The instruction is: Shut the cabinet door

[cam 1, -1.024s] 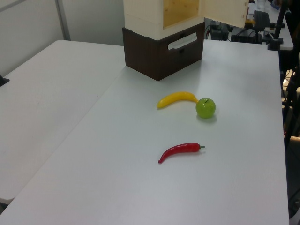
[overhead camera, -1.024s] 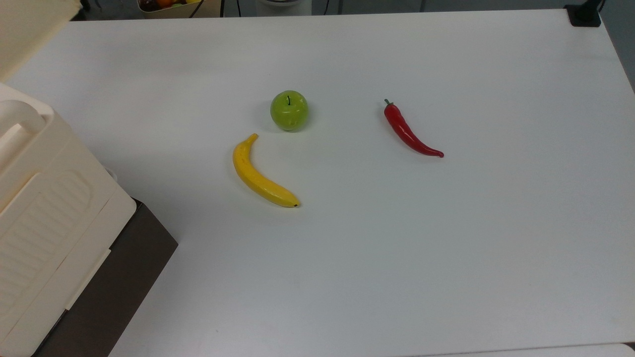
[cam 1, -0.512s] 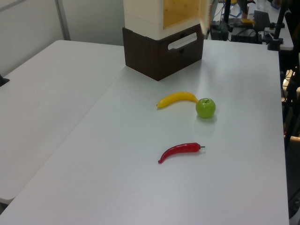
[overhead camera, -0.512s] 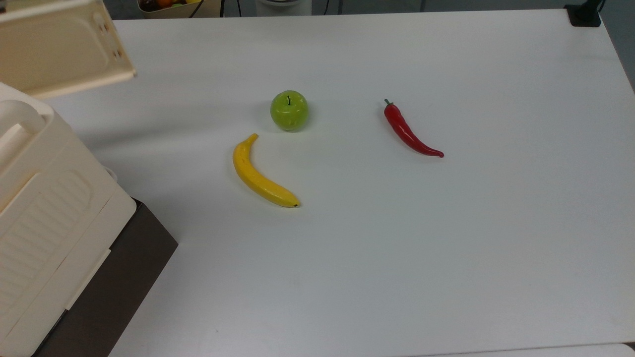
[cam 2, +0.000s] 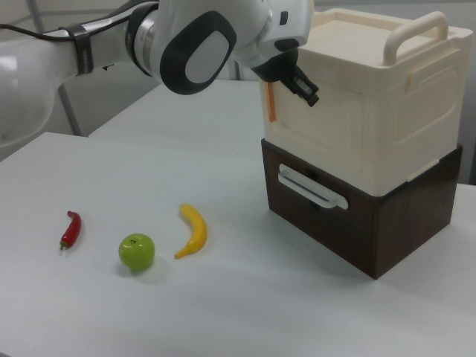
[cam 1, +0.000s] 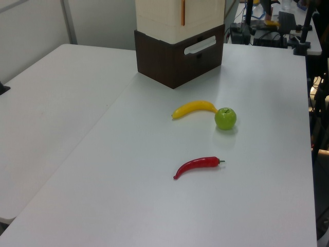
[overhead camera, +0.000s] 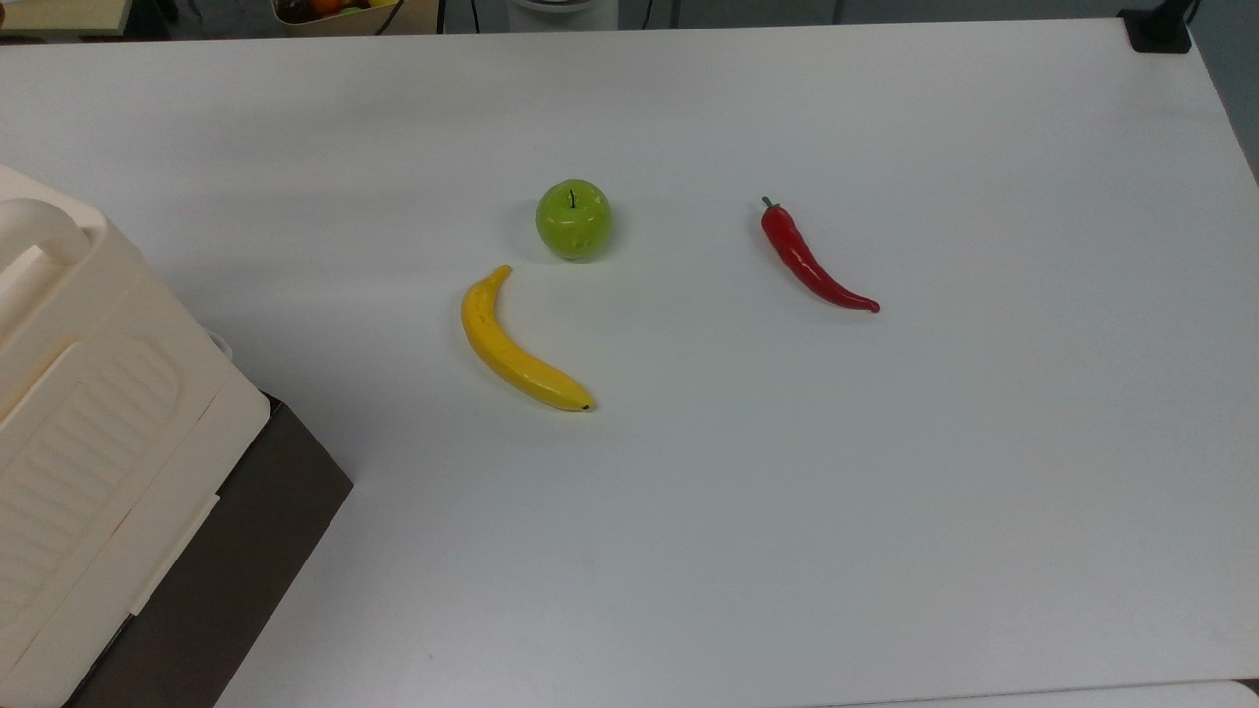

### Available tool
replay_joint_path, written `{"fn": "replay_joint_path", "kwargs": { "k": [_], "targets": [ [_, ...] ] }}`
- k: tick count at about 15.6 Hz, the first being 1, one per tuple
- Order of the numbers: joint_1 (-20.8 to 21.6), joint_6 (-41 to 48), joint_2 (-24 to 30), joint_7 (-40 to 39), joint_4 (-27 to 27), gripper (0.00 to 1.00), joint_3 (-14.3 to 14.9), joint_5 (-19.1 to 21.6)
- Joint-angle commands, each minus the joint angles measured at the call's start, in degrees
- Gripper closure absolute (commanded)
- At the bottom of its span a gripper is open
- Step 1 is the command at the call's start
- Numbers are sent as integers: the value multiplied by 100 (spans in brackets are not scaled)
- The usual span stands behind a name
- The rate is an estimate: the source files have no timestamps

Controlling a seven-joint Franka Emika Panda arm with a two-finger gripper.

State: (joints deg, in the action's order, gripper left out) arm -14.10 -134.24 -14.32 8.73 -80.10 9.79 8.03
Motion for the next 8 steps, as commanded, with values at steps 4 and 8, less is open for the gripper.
{"fn": "replay_joint_path", "kwargs": {
  "k": [4, 8],
  "targets": [
    [283, 248, 254, 50, -374, 97, 5, -134],
    [863, 1617, 491, 59, -436, 97, -82, -801]
  ]
}}
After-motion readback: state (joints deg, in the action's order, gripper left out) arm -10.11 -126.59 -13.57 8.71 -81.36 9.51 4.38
